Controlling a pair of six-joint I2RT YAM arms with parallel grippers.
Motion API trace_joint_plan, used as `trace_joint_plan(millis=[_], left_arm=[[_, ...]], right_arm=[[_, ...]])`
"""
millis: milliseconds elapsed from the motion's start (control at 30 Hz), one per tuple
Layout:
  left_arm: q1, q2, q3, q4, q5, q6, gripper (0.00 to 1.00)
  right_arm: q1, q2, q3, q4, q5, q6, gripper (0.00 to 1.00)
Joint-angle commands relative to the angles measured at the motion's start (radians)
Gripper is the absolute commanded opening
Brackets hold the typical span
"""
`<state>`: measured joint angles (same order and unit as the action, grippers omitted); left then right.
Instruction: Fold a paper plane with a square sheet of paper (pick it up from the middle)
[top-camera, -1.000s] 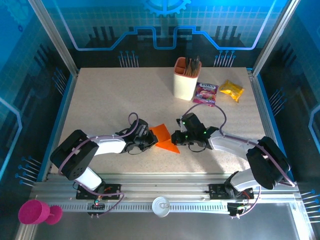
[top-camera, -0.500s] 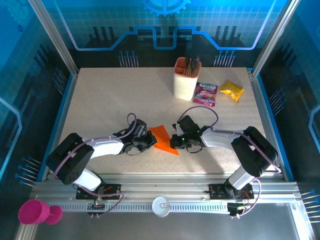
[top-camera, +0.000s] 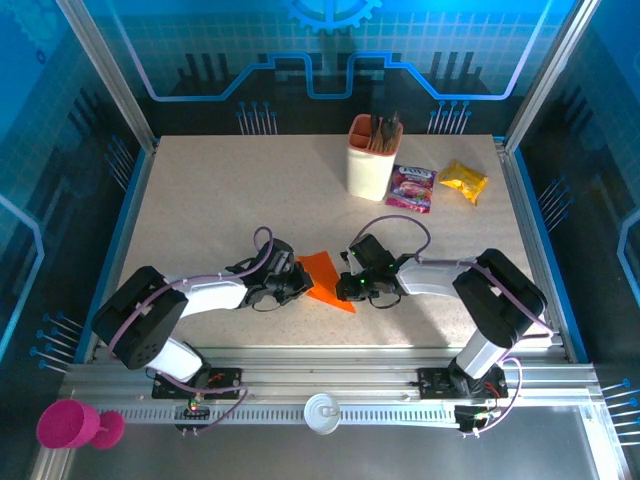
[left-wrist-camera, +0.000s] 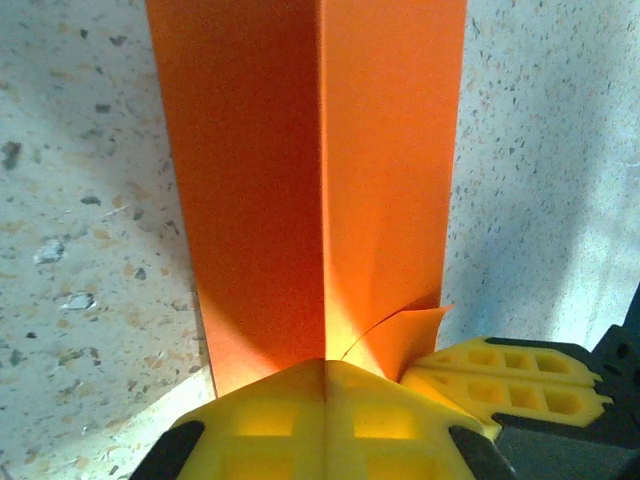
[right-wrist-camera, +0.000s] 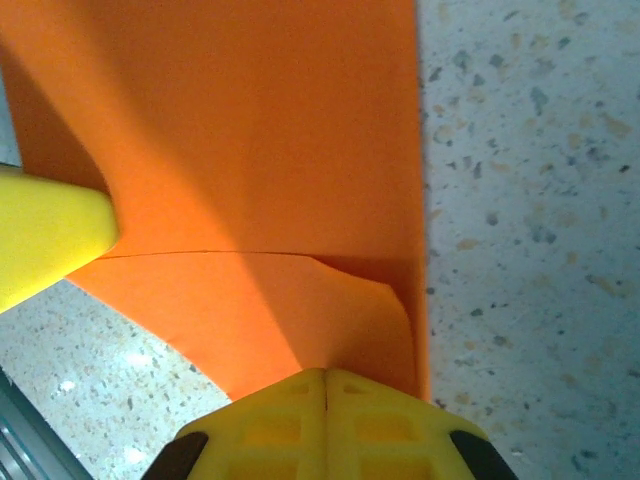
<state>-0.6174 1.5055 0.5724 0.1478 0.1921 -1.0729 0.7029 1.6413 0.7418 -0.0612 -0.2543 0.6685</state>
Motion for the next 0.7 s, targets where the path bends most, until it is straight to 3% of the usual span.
trace_joint_plan(millis=[0,333,567,667], left_arm=[[0.002,-0.03,0.005,-0.029,-0.002,0.012,0.0],[0.002,-0.057,0.024,-0.025,-0.009,-0.029,0.0],[0.002,-0.067,0.037,-0.049,-0.012,-0.045,0.0],[0.002,-0.073,0.04,-0.06,-0.015,-0.057,0.0]], right_arm=[[0.016,-0.039,-0.018,-0.018,0.001,0.003,0.0],[0.015,0.025,-0.038,0.004,-0.01,0.007,0.0],[0.019,-0.145,-0.047,-0.044,0.036,-0.067,0.0],[0.029,-0.197,-0.051,-0.07,0.072,-0.126,0.09]])
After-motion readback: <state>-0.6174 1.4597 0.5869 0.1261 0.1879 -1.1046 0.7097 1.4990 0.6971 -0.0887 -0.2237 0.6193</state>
